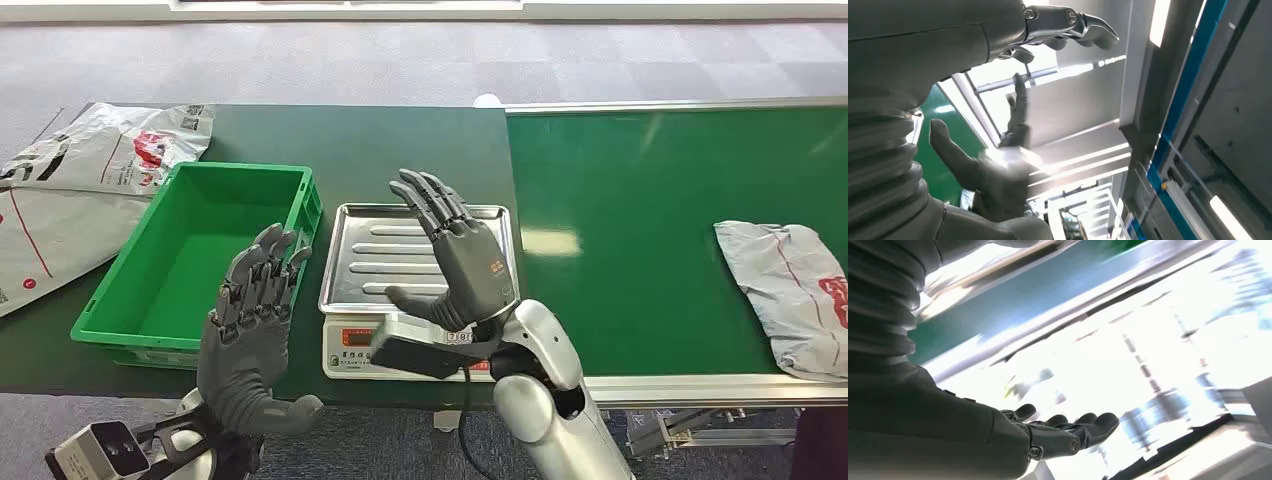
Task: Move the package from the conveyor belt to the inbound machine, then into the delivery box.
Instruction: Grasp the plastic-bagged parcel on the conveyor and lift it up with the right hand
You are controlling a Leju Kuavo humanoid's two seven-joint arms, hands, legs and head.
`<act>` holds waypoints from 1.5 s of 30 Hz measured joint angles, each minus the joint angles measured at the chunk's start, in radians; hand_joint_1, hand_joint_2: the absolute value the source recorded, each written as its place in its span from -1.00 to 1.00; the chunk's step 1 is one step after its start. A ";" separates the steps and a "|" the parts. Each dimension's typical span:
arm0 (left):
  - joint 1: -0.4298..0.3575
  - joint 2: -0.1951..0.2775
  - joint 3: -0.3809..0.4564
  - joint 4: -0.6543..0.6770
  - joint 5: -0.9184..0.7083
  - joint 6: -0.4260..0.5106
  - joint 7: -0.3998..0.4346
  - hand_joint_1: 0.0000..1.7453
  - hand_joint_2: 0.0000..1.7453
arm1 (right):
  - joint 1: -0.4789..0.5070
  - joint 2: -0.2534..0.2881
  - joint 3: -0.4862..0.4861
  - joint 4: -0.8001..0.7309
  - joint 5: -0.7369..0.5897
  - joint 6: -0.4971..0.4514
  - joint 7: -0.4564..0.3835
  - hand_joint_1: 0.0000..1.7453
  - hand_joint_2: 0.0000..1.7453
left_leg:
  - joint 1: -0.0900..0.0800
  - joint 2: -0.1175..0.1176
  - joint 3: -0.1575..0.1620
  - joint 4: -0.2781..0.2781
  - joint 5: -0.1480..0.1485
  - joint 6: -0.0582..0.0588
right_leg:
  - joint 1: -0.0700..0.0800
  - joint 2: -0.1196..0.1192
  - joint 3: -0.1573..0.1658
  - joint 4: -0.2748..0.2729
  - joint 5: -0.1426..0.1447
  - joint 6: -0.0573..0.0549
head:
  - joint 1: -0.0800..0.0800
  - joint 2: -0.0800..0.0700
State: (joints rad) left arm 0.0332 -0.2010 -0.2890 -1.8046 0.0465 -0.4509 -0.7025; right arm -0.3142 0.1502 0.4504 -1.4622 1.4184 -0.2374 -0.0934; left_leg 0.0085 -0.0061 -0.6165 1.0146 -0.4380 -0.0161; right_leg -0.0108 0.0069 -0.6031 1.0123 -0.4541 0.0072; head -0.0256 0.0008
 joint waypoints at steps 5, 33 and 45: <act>0.045 0.008 0.003 -0.040 0.000 0.022 0.000 -1.00 1.00 | -0.084 -0.081 0.010 0.203 0.240 -0.133 0.113 -1.00 1.00 | 0.000 -0.002 0.000 0.001 0.001 0.001 | -0.001 -0.002 0.001 0.000 0.001 0.001 | 0.000 0.000; 0.128 0.040 0.015 -0.149 -0.008 0.084 0.000 -1.00 1.00 | -0.330 -0.342 0.015 0.887 0.151 -0.284 0.448 -1.00 1.00 | -0.002 -0.006 0.000 0.001 0.000 0.004 | -0.004 -0.003 0.001 0.000 0.000 0.004 | 0.000 0.000; 0.137 0.043 0.017 -0.152 -0.008 0.080 0.000 -1.00 1.00 | -0.330 -0.442 -0.120 1.013 0.133 -0.287 0.534 -1.00 1.00 | -0.004 -0.007 0.000 0.002 -0.002 0.006 | -0.007 -0.005 0.002 0.000 -0.001 0.006 | 0.000 0.000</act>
State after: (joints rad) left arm 0.1704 -0.1577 -0.2723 -1.9570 0.0384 -0.3704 -0.7027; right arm -0.6445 -0.2919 0.3303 -0.4495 1.5510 -0.5247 0.4406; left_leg 0.0041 -0.0133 -0.6168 1.0161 -0.4402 -0.0097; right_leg -0.0174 0.0019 -0.6014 1.0119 -0.4551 0.0127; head -0.0256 0.0008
